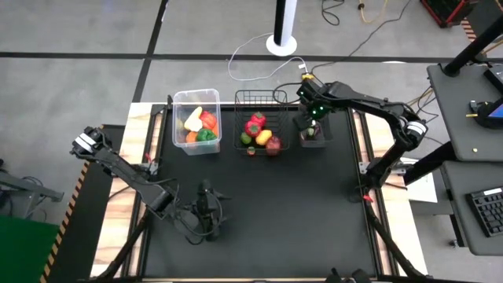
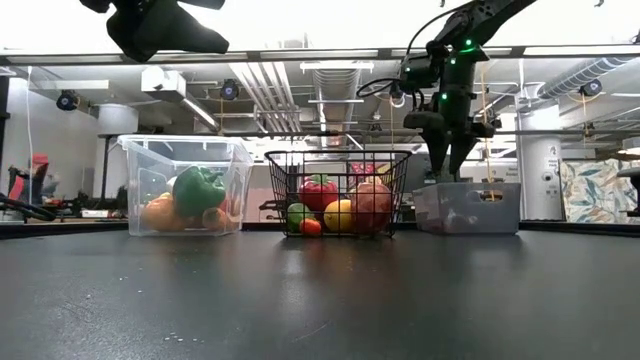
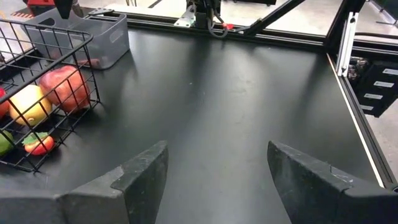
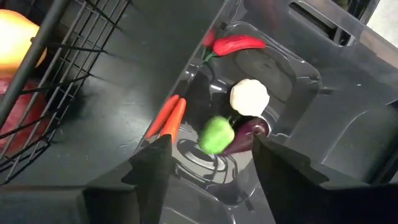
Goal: Sort produce into baskets
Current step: Return to Home Position
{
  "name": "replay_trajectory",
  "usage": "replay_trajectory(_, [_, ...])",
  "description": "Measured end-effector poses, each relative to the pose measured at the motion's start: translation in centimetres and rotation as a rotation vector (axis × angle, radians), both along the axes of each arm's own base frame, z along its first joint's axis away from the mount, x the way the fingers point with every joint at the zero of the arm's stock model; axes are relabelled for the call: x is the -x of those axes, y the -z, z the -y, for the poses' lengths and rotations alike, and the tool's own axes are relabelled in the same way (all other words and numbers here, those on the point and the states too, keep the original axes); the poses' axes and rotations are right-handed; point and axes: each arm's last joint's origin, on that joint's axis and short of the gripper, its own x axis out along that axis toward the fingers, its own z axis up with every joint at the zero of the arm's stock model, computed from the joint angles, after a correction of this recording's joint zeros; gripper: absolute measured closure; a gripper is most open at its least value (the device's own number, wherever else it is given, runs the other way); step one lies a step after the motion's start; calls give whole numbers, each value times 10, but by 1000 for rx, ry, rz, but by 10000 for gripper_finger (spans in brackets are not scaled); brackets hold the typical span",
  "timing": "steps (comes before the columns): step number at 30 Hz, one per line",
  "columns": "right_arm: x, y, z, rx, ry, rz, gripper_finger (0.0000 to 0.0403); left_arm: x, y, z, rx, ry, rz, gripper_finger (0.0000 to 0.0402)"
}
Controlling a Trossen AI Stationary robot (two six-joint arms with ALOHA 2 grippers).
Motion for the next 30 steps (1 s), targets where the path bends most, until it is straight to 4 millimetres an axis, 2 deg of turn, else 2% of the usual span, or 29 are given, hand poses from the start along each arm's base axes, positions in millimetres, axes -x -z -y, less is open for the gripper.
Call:
replay_trajectory(4, [-4,-9,-7,23,-35,48,182,0,0,0,5,7,-4,146])
replay_trajectory(8, [-18,-30,-28,122,-155,175,183,0,1,3,60,69,-29,146])
replay_trajectory(11, [-28,-46,-53,231,-289,298,183,0,1,3,67,91,-36,146])
replay_trajectory(15, [-40,-60,-98,384,-487,515,183,-2,-2,0,-38,65,-5,146])
replay_trajectory(19, [-40,-59,-149,488,-679,731,183,-4,-9,-3,-153,-39,70,146])
replay_trajectory(23, [-33,-46,-193,563,-846,907,183,-11,-19,-5,-267,-68,156,146])
replay_trajectory(26, [-26,-37,-207,586,-875,1013,183,-19,-27,-14,-322,-5,257,146])
replay_trajectory(30, [-17,-28,-207,589,-863,1025,183,-25,-27,-42,-337,88,360,146])
